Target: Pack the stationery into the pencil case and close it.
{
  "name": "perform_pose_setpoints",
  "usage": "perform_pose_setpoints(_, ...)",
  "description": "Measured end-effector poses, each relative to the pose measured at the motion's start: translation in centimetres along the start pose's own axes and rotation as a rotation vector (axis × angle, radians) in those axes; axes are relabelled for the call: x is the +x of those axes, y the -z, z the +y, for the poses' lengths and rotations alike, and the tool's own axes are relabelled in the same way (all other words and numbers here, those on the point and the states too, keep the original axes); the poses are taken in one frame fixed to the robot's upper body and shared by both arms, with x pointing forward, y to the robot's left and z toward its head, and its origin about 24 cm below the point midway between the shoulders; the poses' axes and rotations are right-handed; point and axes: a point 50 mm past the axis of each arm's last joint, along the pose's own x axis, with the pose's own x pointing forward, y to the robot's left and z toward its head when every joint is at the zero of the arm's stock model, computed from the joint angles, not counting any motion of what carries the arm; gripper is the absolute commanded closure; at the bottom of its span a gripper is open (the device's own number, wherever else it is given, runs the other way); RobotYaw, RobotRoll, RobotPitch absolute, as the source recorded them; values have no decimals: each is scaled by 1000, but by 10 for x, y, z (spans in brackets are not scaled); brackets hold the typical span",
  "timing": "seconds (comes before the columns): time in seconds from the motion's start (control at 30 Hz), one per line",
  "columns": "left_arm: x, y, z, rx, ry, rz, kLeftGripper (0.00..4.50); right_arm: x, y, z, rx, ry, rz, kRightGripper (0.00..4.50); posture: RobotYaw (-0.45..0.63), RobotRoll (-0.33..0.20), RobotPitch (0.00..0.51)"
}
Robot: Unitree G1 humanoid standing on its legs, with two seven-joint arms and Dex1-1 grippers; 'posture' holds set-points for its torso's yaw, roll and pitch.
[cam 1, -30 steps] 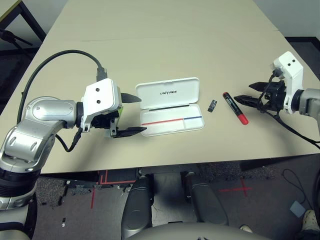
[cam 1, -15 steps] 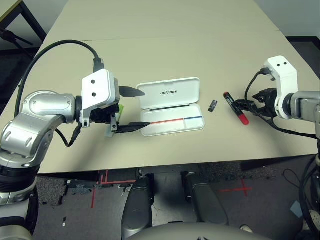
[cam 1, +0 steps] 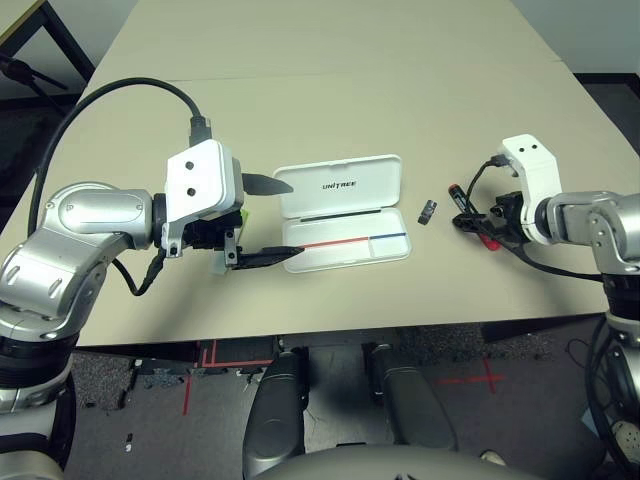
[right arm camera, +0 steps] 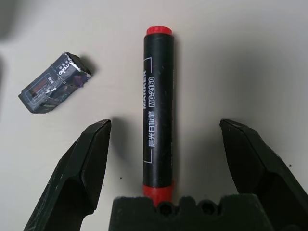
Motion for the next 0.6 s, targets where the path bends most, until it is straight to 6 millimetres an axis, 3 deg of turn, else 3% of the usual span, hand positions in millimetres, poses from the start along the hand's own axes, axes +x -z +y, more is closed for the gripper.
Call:
perform_pose_setpoints(0.1,0,-3,-3,8,7,1,22,2,0,0,-8,3,-2,0,19,0,209)
perform_pose_setpoints(0.47,-3,-3,-1,0,-16,2,0,2,-2,-3,-11,1,-1,3977,13,0,208)
perform_pose_setpoints(0.6,-3,-4,-1,-1,-18,1,0,-3,-1,-7,-31,1,27,4011,11,0,208)
